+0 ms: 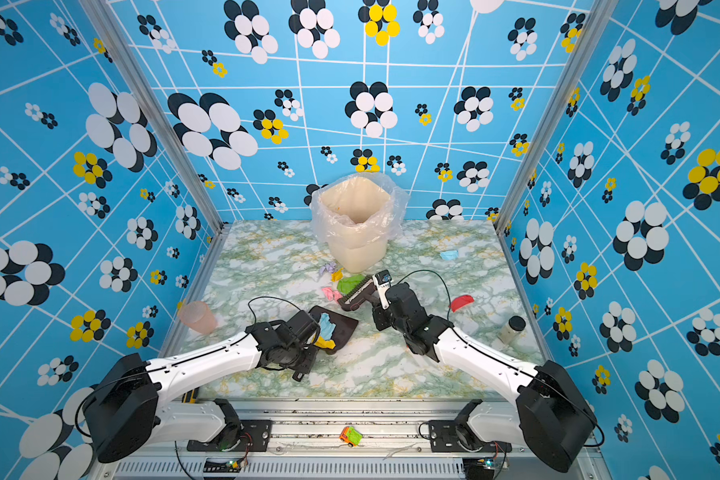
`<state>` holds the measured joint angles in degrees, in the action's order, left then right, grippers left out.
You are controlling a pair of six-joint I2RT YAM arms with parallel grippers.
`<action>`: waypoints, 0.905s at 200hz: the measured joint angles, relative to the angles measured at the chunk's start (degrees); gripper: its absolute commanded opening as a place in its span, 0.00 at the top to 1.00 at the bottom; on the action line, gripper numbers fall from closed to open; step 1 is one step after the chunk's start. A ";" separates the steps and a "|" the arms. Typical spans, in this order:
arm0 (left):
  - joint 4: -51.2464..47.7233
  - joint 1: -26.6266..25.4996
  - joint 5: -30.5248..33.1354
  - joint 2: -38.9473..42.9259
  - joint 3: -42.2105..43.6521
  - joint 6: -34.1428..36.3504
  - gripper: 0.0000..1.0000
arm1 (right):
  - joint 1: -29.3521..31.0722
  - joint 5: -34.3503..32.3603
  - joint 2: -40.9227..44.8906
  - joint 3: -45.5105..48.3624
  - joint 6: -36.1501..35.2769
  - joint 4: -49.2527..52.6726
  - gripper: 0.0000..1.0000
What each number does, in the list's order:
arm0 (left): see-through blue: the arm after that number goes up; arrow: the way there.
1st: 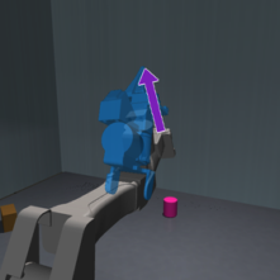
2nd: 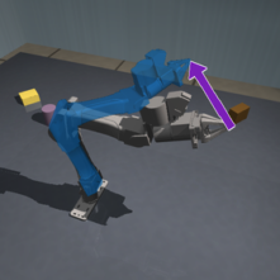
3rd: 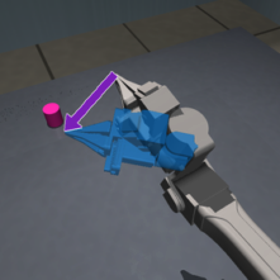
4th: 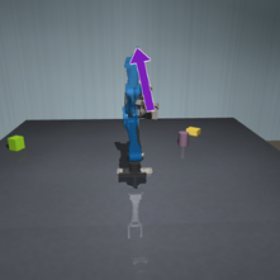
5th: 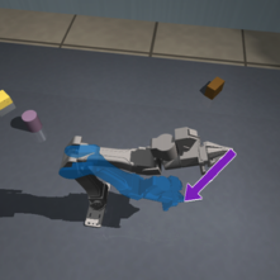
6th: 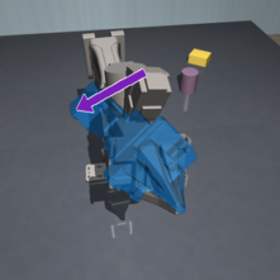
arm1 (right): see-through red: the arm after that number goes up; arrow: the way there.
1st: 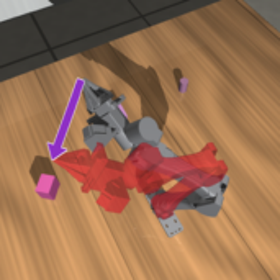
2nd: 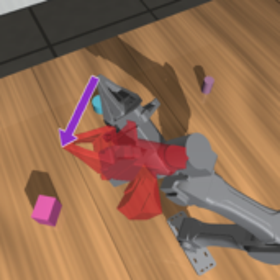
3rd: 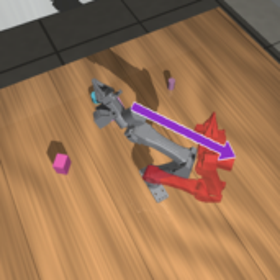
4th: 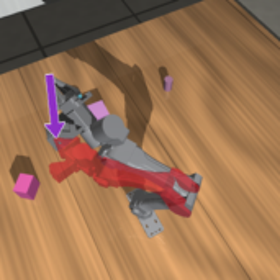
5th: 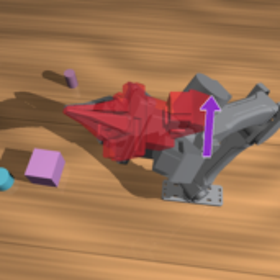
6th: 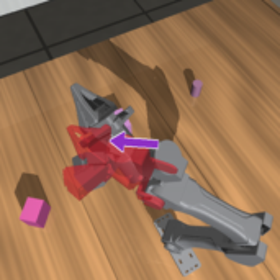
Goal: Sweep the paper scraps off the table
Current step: 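Sweep the pink scraps into the dustpan with the right gripper's brush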
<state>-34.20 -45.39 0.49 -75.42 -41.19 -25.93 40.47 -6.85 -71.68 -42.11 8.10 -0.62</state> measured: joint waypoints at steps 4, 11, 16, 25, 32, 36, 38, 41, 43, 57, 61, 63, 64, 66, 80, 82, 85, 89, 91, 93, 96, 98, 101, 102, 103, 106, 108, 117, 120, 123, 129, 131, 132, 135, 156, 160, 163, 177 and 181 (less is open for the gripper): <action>-0.02 0.09 0.02 0.00 0.00 0.02 1.00 | 0.00 0.39 0.52 0.00 -0.50 0.55 1.00; 0.00 0.33 0.02 0.00 0.00 0.04 1.00 | 0.00 1.22 1.46 0.00 -1.36 1.66 1.00; 0.00 0.44 0.02 0.00 0.00 0.07 1.00 | 0.00 1.79 2.12 0.00 -1.86 2.58 1.00; 0.02 0.72 0.00 -0.07 0.00 0.24 1.00 | 0.00 3.06 3.39 -0.02 -2.99 4.44 1.00; 0.02 0.90 0.00 -0.20 0.00 0.46 1.00 | 0.00 3.98 4.28 -0.04 -3.56 5.95 1.00; 0.02 0.94 -0.02 -0.26 0.00 0.48 1.00 | 0.00 4.44 4.81 -0.07 -3.96 6.80 1.00; 0.02 0.98 -0.04 -0.33 0.00 0.52 1.00 | 0.00 4.66 5.11 -0.07 -4.15 7.28 1.00; 0.02 1.05 -0.07 -0.44 0.00 0.66 1.00 | 0.00 4.90 5.44 -0.07 -4.37 7.87 1.00; 0.02 1.05 -0.07 -0.52 0.00 0.68 1.00 | 0.00 5.09 5.75 -0.07 -4.50 8.31 1.00; 0.17 1.16 -0.04 -1.14 0.00 1.11 1.00 | 0.00 6.29 8.04 -0.07 -5.40 11.26 1.00; 0.24 1.20 -0.09 -1.38 0.00 1.18 1.00 | 0.00 6.45 8.61 -0.07 -5.64 11.85 1.00; 0.28 1.20 -0.09 -1.46 0.00 1.27 1.00 | 0.00 6.58 8.98 -0.07 -5.73 12.13 1.00; 0.33 1.20 -0.09 -1.49 0.00 1.31 1.00 | 0.00 6.56 9.29 -0.07 -5.81 12.28 1.00; 0.37 1.20 -0.07 -1.64 0.00 1.33 1.00 | 0.02 6.60 9.68 -0.07 -5.90 12.52 1.00; 0.81 1.27 -0.09 -2.32 0.00 1.55 1.00 | 0.02 6.49 12.31 -0.02 -6.27 13.75 1.00; 0.85 1.27 -0.04 -2.40 0.00 1.57 1.00 | 0.02 6.43 12.66 -0.02 -6.34 13.84 1.00; 0.92 1.31 -0.07 -2.54 0.00 1.60 1.00 | 0.02 6.23 13.27 0.02 -6.43 13.84 1.00; 1.07 1.31 -0.04 -2.71 0.00 1.64 1.00 | 0.02 5.97 14.03 0.11 -6.47 13.81 1.00; 1.07 1.31 -0.04 -2.82 0.00 1.68 1.00 | 0.00 5.75 14.45 0.15 -6.49 13.73 1.00; 1.09 1.33 -0.04 -2.86 0.00 1.70 1.00 | 0.02 5.57 14.80 0.20 -6.49 13.66 1.00; 1.16 1.40 -0.07 -2.93 0.00 1.73 1.00 | 0.00 5.33 15.23 0.28 -6.54 13.57 1.00; 1.18 1.42 -0.07 -2.99 0.00 1.75 1.00 | 0.00 5.11 15.61 0.35 -6.64 13.46 1.00; 1.18 1.42 -0.07 -3.06 0.00 1.77 1.00 | 0.00 4.79 16.02 0.44 -6.69 13.31 1.00; 1.18 1.42 -0.07 -3.06 0.00 1.77 1.00 | 0.00 4.72 16.13 0.44 -6.71 13.29 1.00; 1.18 1.42 -0.04 -3.08 0.00 1.81 1.00 | 0.02 4.52 16.33 0.48 -6.73 13.22 1.00; 1.25 1.46 -0.04 -3.13 0.00 1.84 1.00 | 0.00 4.24 16.65 0.55 -6.88 12.98 1.00; 1.27 1.49 -0.04 -3.13 0.00 1.88 1.00 | 0.00 3.98 16.90 0.63 -6.91 12.81 1.00; 1.27 1.51 -0.04 -3.17 0.00 1.95 1.00 | 0.00 2.89 17.31 0.83 -7.15 11.63 1.00; 1.27 1.51 -0.04 -3.17 0.00 1.95 1.00 | 0.00 2.58 17.31 0.85 -7.30 11.23 1.00; 1.29 1.51 -0.04 -3.17 0.00 1.95 1.00 | 0.00 2.25 17.27 0.85 -7.34 10.84 1.00; 1.29 1.51 -0.04 -3.17 0.00 1.95 1.00 | 0.00 1.51 16.87 0.85 -7.56 9.99 1.00; 1.31 1.51 -0.04 -3.17 0.00 1.95 1.00 | 0.00 1.36 16.72 0.85 -7.63 9.79 1.00; 1.29 1.51 -0.04 -3.17 0.00 1.95 1.00 | 0.00 1.27 16.59 0.85 -7.76 9.68 1.00; 1.29 1.51 -0.04 -3.17 0.00 1.95 1.00 | 0.00 1.01 16.35 0.85 -7.87 9.31 1.00; 1.29 1.51 -0.04 -3.17 0.00 1.95 1.00 | 0.00 -0.39 12.50 0.81 -8.83 6.82 1.00; 1.29 1.51 -0.02 -3.17 0.00 1.95 1.00 | 0.00 -0.57 11.56 0.81 -9.03 6.49 1.00; 1.29 1.51 -0.02 -3.15 0.00 1.95 1.00 | 0.00 -0.61 11.02 0.81 -9.05 6.29 1.00; 1.29 1.51 -0.02 -3.04 0.00 1.95 1.00 | 0.00 -0.63 8.11 0.70 -9.42 5.55 1.00; 1.29 1.51 -0.02 -3.02 0.00 1.92 1.00 | 0.00 -0.59 7.39 0.57 -9.46 5.51 1.00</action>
<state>-32.91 -43.88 0.47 -78.43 -41.19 -24.01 40.47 -7.44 -64.29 -41.54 -1.37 4.89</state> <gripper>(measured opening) 0.302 0.009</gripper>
